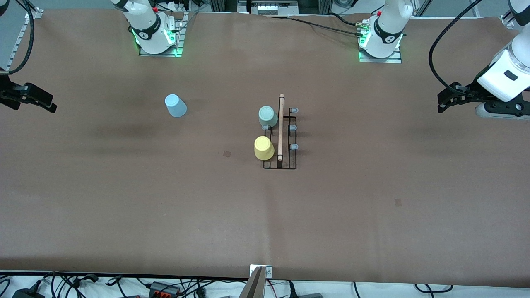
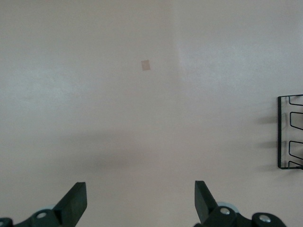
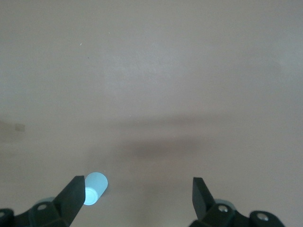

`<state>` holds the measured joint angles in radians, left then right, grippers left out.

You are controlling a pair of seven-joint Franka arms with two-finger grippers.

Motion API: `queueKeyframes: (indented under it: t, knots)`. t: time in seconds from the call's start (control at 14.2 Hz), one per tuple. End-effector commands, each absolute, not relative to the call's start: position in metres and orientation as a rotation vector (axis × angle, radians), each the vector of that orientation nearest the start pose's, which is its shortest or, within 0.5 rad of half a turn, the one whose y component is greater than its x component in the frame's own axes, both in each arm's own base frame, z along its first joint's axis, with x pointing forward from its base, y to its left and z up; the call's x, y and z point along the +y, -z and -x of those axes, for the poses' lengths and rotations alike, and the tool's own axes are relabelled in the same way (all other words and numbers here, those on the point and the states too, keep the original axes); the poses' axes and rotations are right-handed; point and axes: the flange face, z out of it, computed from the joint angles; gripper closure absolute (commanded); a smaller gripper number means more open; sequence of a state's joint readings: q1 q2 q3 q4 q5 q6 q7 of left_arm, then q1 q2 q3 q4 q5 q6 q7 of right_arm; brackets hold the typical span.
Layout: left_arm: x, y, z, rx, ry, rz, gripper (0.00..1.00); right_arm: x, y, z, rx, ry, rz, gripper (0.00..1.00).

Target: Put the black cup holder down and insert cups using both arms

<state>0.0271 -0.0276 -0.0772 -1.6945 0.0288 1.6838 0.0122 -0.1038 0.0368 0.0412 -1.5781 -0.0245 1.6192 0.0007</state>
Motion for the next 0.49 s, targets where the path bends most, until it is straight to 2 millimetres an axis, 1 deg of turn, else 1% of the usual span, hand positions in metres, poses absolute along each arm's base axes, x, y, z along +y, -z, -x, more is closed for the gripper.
queueKeyframes:
  t: [0.0, 0.42]
  knots:
    - [-0.0252, -0.5948, -0.5566, 0.124, 0.022, 3.104, 0.00, -0.0396, -0.6212, -0.5725, 0.083, 0.002, 3.155, 0.00]
    - [-0.0252, -0.5947, -0.5564, 0.126, 0.020, 3.104, 0.00, -0.0397, -0.6215, -0.5728, 0.082, 0.007, 3.147, 0.00]
